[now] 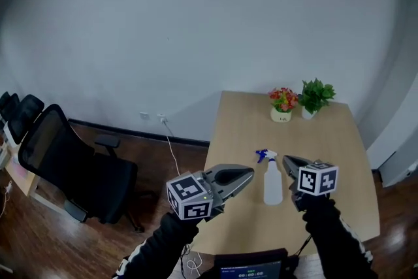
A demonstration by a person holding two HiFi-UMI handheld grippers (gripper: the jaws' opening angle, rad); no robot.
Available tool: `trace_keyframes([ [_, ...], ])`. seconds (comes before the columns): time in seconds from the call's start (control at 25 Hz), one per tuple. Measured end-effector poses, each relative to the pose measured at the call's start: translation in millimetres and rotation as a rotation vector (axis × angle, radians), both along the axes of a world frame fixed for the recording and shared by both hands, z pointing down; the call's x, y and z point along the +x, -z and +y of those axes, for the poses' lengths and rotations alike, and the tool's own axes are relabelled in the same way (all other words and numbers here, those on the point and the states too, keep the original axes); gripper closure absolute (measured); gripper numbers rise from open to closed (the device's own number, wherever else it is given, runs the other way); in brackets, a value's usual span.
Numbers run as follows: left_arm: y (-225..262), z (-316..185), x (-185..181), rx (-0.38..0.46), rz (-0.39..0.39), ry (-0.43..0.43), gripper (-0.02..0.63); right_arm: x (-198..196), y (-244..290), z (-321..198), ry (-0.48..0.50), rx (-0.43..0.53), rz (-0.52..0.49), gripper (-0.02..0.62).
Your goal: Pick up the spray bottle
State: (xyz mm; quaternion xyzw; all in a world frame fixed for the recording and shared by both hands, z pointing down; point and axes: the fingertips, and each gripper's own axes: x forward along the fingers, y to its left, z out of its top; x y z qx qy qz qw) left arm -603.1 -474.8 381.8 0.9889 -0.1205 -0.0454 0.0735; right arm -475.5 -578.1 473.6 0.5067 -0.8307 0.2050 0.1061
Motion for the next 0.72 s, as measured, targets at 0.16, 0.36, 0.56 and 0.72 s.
trace_keyframes([
  [0.16,-9.1,-31.7,7.5,-0.037,0.023,-0.027,0.611,-2.0,-36.8,-31.7,0.002,-0.126,0.026,0.553],
  [0.36,-49.7,-78.3,16.4,-0.07,-0.046,-0.035,0.611,4.9,-90.2,-66.7,-0.01,-0.282,0.047,0.455],
  [0.56,-81.2,-113.0,29.9,-0.126,-0.068,-0.032,0.611,18.2,-146.3,-93.9,-0.009,-0.47,0.077,0.282],
  [0.72,-93.7,-135.2,40.1,-0.146,-0.067,-0.041,0.611,40.0,-190.9,-108.6,-0.062,-0.609,0.121,0.227],
])
